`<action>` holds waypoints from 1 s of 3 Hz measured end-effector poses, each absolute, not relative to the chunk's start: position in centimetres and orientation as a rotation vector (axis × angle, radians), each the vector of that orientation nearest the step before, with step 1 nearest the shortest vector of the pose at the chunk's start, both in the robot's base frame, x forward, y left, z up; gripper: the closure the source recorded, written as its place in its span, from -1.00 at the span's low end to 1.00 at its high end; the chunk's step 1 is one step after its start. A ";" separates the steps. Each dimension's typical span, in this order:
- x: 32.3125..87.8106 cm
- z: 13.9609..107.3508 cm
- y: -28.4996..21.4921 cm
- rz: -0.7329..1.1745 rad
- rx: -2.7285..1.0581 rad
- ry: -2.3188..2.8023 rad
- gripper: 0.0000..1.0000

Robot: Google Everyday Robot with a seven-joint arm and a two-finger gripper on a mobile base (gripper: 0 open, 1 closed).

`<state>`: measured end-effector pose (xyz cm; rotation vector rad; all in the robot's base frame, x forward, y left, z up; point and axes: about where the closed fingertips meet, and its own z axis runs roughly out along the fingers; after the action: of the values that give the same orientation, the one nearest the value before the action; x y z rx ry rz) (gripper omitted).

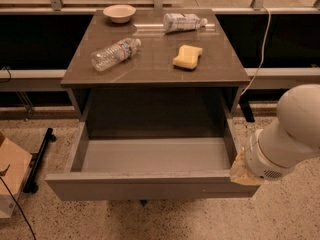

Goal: Close top drawer

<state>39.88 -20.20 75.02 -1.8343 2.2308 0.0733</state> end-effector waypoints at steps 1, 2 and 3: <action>39.6 71.6 -20.8 0.130 -1.798 2.260 1.00; 39.9 68.8 -21.2 0.183 -1.764 2.290 1.00; 42.5 65.7 -21.4 0.244 -1.730 2.310 1.00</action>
Offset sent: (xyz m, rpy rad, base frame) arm 0.0058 -0.0177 -0.1005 0.0967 0.0997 -0.0903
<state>42.52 -21.36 65.69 -1.7298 2.3098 0.2444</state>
